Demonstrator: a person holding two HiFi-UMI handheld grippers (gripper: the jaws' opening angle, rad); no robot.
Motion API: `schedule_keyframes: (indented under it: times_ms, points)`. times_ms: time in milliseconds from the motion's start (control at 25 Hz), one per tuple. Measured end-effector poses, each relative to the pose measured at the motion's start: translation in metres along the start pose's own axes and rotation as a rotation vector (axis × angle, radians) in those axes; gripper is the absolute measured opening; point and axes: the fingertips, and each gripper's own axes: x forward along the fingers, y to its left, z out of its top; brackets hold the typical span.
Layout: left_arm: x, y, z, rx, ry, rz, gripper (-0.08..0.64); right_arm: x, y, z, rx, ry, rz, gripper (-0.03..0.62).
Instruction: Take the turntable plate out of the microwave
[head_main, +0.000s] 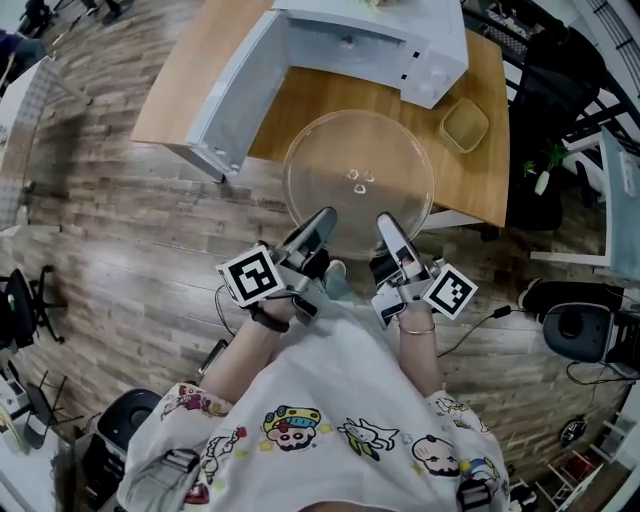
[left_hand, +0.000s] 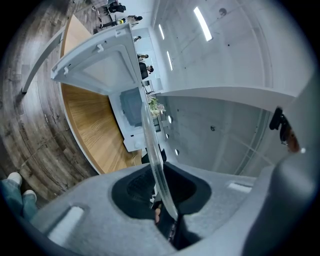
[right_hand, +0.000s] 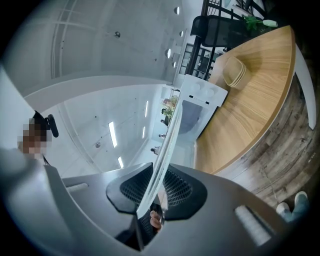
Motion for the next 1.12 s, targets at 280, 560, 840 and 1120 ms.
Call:
schedule_keyframes:
  times_ms: [280,560,840,1120]
  points:
    - [0.0,-0.003,0.013,0.002,0.0,-0.008,0.046,0.013,0.004,0.0,-0.009,0.008,0.006,0.074]
    - [-0.002,-0.003,0.019,0.014,0.006,-0.011,0.046,0.019,0.004,-0.003,-0.02,0.023,0.003,0.08]
    - [0.004,-0.006,0.021,0.01,0.013,-0.019,0.046,0.021,0.006,0.003,-0.026,0.016,0.006,0.08]
    - [0.008,-0.008,0.024,0.014,0.019,-0.02,0.046,0.023,0.007,0.008,-0.045,0.027,0.002,0.083]
